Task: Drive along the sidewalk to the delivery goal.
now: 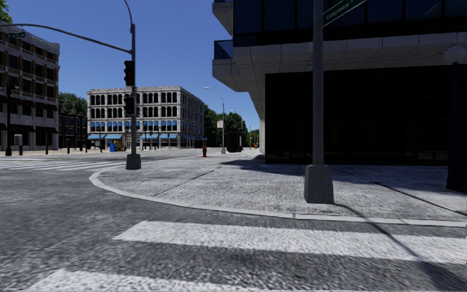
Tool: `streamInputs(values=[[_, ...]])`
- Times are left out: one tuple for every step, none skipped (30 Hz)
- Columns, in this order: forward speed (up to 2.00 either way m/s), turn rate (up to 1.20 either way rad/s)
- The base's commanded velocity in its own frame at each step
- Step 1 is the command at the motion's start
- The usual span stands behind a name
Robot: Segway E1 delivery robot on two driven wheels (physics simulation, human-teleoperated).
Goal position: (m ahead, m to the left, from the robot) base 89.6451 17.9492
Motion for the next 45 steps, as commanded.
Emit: streamInputs(values=[[2.0,0.0],[2.0,0.0],[2.0,0.0],[2.0,0.0],[2.0,0.0],[2.0,0.0],[2.0,0.0],[2.0,0.0],[2.0,0.0],[2.0,0.0],[2.0,0.0],[2.0,0.0],[2.0,0.0],[2.0,0.0],[2.0,0.0],[2.0,0.0],[2.0,0.0],[2.0,0.0],[2.0,0.0],[2.0,0.0],[2.0,0.0],[2.0,0.0],[2.0,0.0],[2.0,0.0],[2.0,0.0],[2.0,0.0],[2.0,0.0],[2.0,0.0],[2.0,0.0],[2.0,0.0],[2.0,0.0],[2.0,0.0],[2.0,0.0],[2.0,0.0],[2.0,0.0],[2.0,0.0],[2.0,0.0],[2.0,0.0],[2.0,0.0],[2.0,0.0],[2.0,0.0],[2.0,0.0],[2.0,0.0],[2.0,0.0],[2.0,0.0]])
